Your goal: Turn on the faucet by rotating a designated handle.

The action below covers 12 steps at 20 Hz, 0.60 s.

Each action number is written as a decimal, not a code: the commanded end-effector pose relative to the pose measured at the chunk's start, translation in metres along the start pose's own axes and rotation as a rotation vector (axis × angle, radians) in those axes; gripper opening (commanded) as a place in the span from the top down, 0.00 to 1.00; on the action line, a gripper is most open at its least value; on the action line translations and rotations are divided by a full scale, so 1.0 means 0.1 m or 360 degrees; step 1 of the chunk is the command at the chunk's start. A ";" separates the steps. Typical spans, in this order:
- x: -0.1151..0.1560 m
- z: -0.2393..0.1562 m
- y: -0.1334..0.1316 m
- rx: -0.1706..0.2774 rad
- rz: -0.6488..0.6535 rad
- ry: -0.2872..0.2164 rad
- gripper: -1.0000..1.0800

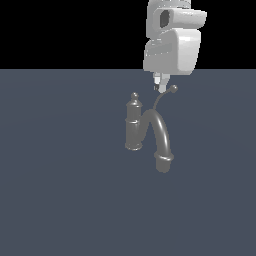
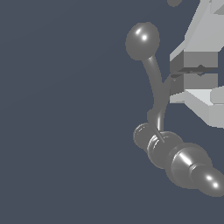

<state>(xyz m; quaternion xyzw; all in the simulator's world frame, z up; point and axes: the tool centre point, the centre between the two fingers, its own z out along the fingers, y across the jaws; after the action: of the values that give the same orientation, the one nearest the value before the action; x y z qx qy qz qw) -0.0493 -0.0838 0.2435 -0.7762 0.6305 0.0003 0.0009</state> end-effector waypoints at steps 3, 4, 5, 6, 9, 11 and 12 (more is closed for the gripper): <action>0.24 0.01 -0.07 0.0001 0.0037 0.0003 1.00; 0.27 0.01 -0.09 0.0001 0.0039 0.0003 1.00; 0.30 0.01 -0.11 0.0001 0.0040 0.0003 1.00; 0.33 0.01 -0.13 0.0001 0.0042 0.0003 1.00; 0.42 0.01 -0.20 0.0000 0.0046 0.0003 1.00; 0.48 0.01 -0.24 0.0000 0.0049 0.0003 1.00; 0.51 0.01 -0.26 0.0000 0.0051 0.0003 1.00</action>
<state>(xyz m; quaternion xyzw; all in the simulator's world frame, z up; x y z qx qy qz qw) -0.0148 -0.1059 0.2436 -0.7763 0.6303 0.0011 0.0018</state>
